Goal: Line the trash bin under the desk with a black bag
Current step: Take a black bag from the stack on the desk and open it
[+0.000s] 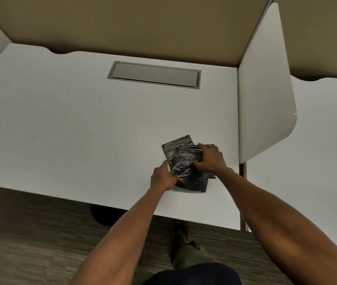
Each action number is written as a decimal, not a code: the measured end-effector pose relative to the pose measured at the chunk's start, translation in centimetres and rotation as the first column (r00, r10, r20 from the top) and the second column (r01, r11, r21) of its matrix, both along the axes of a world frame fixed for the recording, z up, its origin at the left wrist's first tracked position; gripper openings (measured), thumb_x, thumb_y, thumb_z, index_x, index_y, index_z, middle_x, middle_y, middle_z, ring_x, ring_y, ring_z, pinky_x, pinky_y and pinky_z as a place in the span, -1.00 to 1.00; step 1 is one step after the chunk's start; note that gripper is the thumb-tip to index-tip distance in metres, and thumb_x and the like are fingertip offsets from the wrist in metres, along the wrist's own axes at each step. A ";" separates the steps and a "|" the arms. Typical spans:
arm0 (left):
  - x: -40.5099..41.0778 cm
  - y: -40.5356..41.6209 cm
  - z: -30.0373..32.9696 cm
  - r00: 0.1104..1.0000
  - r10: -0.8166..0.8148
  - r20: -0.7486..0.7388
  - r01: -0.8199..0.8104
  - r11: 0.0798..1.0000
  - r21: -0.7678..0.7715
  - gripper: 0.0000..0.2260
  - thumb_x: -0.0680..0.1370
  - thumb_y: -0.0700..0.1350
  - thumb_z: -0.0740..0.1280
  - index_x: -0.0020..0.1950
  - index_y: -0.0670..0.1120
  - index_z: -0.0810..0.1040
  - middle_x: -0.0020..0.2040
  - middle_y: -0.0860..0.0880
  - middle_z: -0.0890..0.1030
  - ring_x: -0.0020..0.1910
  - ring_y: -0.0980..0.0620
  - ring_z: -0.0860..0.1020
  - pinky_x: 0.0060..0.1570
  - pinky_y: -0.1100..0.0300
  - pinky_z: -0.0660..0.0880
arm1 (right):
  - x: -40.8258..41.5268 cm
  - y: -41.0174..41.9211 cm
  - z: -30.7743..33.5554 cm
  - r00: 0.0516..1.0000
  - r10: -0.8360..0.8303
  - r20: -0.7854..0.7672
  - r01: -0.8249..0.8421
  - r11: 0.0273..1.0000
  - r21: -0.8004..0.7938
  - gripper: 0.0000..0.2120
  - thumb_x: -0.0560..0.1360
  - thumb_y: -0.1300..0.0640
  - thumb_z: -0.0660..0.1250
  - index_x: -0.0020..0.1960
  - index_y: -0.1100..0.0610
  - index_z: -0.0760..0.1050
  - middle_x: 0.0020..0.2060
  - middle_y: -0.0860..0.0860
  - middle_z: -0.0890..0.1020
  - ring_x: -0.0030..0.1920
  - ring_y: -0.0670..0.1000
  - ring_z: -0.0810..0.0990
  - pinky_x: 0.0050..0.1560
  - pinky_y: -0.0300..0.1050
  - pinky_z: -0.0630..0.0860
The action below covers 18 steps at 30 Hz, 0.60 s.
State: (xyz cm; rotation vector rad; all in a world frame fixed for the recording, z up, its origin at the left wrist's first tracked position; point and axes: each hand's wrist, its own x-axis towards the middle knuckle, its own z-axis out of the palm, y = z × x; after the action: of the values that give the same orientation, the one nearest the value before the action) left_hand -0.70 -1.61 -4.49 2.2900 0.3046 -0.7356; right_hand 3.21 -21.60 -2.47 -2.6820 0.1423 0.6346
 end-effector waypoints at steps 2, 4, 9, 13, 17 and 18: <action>0.0 0.1 -0.1 1.000 0.024 0.000 -0.024 0.999 -0.028 -0.42 0.51 -0.07 0.50 0.50 -0.14 0.43 0.14 -0.17 0.70 0.13 -0.16 0.63 0.09 0.15 0.50 | 0.0 0.0 -0.1 1.000 -0.016 0.014 0.015 0.997 0.076 -0.20 0.40 -0.12 0.55 0.55 0.06 0.36 0.43 0.16 0.53 0.45 0.21 0.44 0.43 0.10 0.42; 0.0 0.3 0.1 0.999 0.043 -0.011 -0.044 0.997 -0.066 -0.43 0.52 -0.10 0.50 0.51 -0.13 0.45 0.15 -0.16 0.70 0.10 -0.11 0.63 0.05 0.21 0.46 | -0.1 -0.1 -0.2 0.999 -0.031 0.031 0.026 0.989 0.147 -0.26 0.38 -0.06 0.58 0.50 0.06 0.46 0.37 0.13 0.60 0.37 0.17 0.54 0.37 0.03 0.48; -0.4 1.7 0.2 0.992 0.096 -0.078 -0.108 0.979 -0.171 -0.49 0.51 -0.20 0.50 0.46 -0.11 0.54 0.25 -0.13 0.66 0.23 -0.11 0.61 0.25 0.13 0.54 | -0.9 -0.4 -0.4 0.992 -0.104 -0.067 0.119 0.949 0.292 -0.32 0.38 0.04 0.62 0.44 0.17 0.52 0.30 0.16 0.65 0.29 0.16 0.62 0.30 0.01 0.54; -0.8 2.8 0.5 0.987 0.130 -0.092 -0.150 0.954 -0.258 -0.54 0.52 -0.27 0.45 0.43 -0.08 0.59 0.33 -0.14 0.62 0.22 -0.06 0.57 0.21 0.14 0.53 | -2.6 -0.2 -0.8 0.931 -0.164 -0.328 0.305 0.842 0.446 -0.74 0.42 0.17 0.59 0.05 0.23 0.65 0.01 0.17 0.72 0.13 0.23 0.69 0.19 0.11 0.63; -1.5 4.6 1.4 0.978 0.173 -0.115 -0.204 0.906 -0.370 -0.61 0.52 -0.32 0.42 0.33 -0.09 0.66 0.27 -0.14 0.66 0.23 -0.09 0.61 0.18 0.08 0.60 | -4.6 1.0 -0.1 0.864 -0.206 -0.460 0.448 0.731 0.515 -0.66 0.46 0.28 0.53 0.13 0.46 0.58 0.10 0.37 0.69 0.17 0.36 0.66 0.28 0.30 0.57; -1.8 5.2 1.7 0.974 0.192 -0.122 -0.226 0.883 -0.413 -0.63 0.52 -0.31 0.42 0.32 -0.10 0.67 0.26 -0.15 0.66 0.22 -0.09 0.62 0.18 0.06 0.62 | -5.2 1.5 0.2 0.854 -0.213 -0.474 0.471 0.702 0.534 -0.71 0.47 0.29 0.52 0.12 0.43 0.60 0.09 0.35 0.70 0.14 0.33 0.69 0.27 0.29 0.58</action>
State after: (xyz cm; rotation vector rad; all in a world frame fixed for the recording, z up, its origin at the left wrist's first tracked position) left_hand -2.54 3.58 -2.80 1.7869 0.3803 -0.7012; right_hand -2.02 -20.11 -2.29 -1.7798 0.4474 0.8805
